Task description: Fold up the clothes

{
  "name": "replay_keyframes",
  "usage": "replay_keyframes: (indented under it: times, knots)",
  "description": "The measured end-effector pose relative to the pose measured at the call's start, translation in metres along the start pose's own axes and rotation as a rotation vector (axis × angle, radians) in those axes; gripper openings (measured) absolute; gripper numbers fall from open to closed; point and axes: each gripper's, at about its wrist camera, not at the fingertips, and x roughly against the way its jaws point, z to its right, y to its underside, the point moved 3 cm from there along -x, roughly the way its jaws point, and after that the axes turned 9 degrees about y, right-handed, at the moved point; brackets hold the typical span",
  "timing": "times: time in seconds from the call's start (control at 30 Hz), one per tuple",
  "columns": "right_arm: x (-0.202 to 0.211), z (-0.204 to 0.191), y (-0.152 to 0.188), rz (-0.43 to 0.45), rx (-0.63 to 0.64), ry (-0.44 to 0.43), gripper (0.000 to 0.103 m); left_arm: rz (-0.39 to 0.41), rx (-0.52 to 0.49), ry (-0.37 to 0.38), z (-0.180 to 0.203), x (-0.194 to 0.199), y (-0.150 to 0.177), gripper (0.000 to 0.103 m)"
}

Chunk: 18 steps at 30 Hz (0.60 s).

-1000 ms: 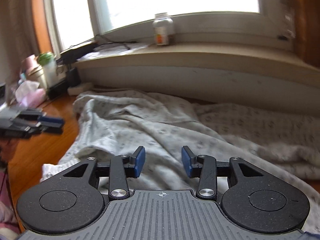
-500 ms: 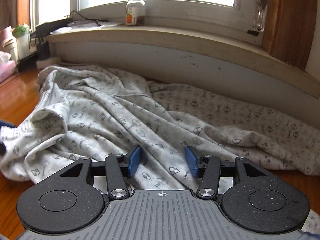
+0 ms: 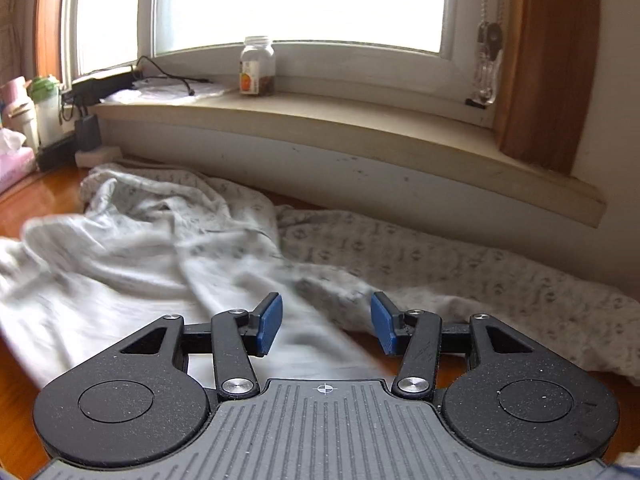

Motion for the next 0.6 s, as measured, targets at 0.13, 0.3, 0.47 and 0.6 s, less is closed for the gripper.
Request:
replay_keyframes:
  times: [0.13, 0.3, 0.47, 0.6]
  knots:
    - [-0.003, 0.008, 0.010, -0.026, 0.002, 0.019, 0.050, 0.010, 0.058, -0.166, -0.055, 0.047, 0.010, 0.008]
    - [-0.004, 0.014, 0.018, -0.046, -0.032, 0.010, 0.050, 0.030, 0.153, -0.295, -0.098, 0.072, 0.016, 0.012]
    - [0.006, 0.017, 0.021, -0.027, -0.027, 0.017, 0.051, 0.033, 0.139, -0.309, -0.093, 0.068, 0.007, 0.033]
    - [0.020, 0.024, 0.023, 0.002, -0.008, 0.045, 0.054, 0.068, 0.090, -0.295, -0.079, 0.061, -0.014, 0.049]
